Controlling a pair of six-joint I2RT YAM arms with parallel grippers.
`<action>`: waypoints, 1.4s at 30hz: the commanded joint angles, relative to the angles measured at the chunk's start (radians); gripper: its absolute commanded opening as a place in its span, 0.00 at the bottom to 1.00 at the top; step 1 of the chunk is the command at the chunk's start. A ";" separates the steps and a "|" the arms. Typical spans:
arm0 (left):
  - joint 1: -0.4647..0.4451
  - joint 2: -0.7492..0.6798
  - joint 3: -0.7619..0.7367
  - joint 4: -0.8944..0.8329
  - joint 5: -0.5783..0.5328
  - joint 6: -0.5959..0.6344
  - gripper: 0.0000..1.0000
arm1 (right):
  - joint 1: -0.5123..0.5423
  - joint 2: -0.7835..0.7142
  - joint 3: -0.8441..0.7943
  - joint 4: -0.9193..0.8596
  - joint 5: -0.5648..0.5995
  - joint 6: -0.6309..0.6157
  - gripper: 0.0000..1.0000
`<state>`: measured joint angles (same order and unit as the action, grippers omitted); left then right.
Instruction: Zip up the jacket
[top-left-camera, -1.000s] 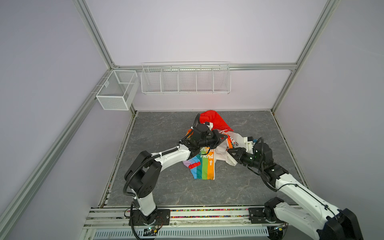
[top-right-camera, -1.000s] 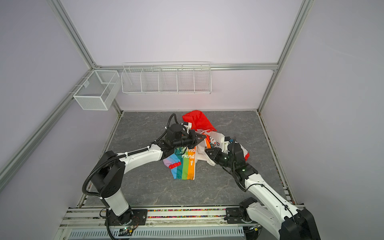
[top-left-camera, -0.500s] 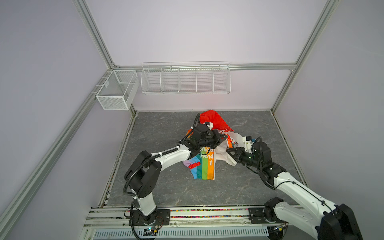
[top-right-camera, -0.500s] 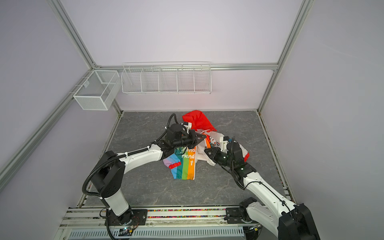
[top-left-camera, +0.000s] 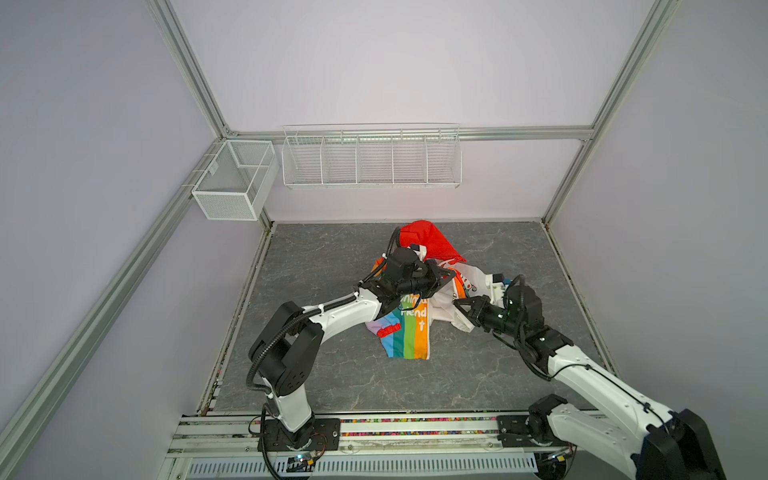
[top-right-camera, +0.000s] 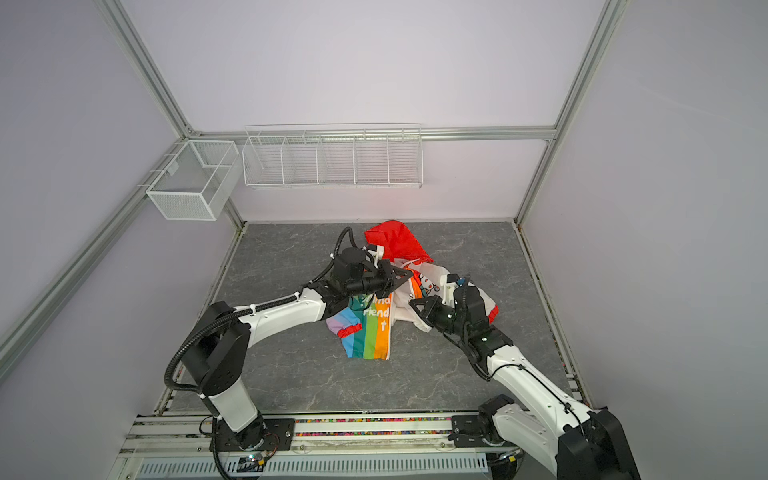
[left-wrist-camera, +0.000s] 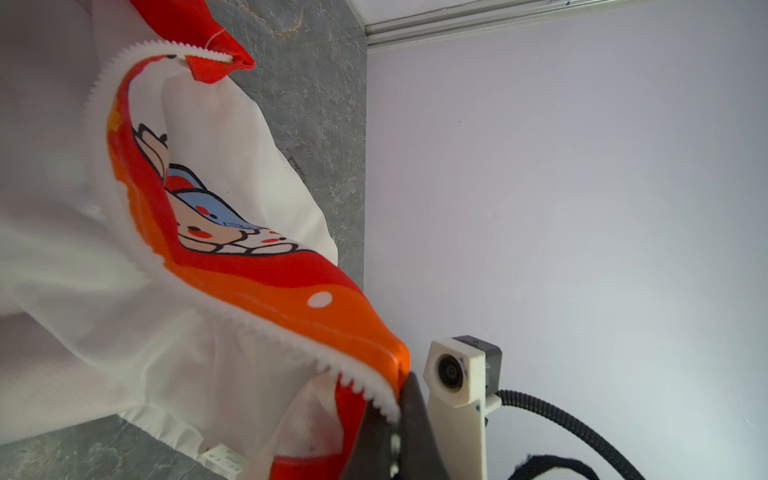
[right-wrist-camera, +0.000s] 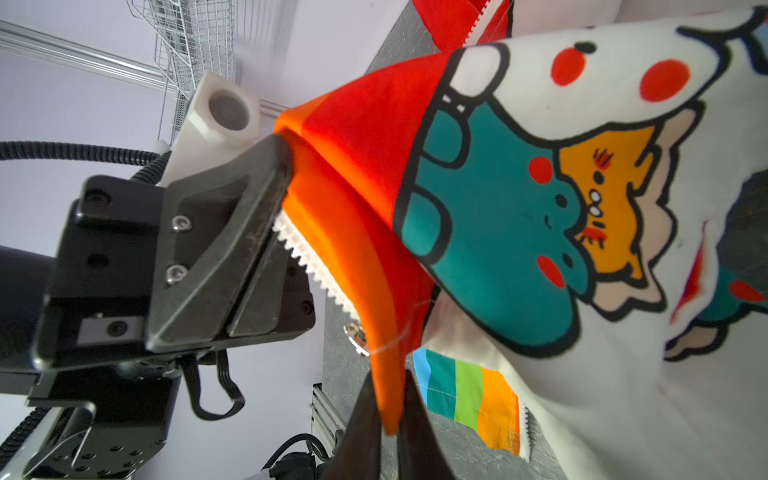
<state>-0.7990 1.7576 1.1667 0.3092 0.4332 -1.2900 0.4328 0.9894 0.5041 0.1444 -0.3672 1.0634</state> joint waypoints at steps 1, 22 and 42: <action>0.013 -0.006 0.039 0.024 -0.007 0.000 0.00 | -0.004 -0.023 -0.038 -0.012 -0.007 0.019 0.09; 0.053 -0.069 0.060 -0.046 -0.031 0.083 0.00 | -0.003 -0.045 -0.129 -0.048 -0.017 0.046 0.06; 0.041 -0.102 -0.057 0.057 -0.050 0.254 0.00 | -0.002 0.100 0.095 -0.181 -0.165 0.044 0.08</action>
<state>-0.7765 1.6978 1.1095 0.2790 0.4274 -1.0687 0.4316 1.0786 0.5888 0.0540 -0.4915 1.0863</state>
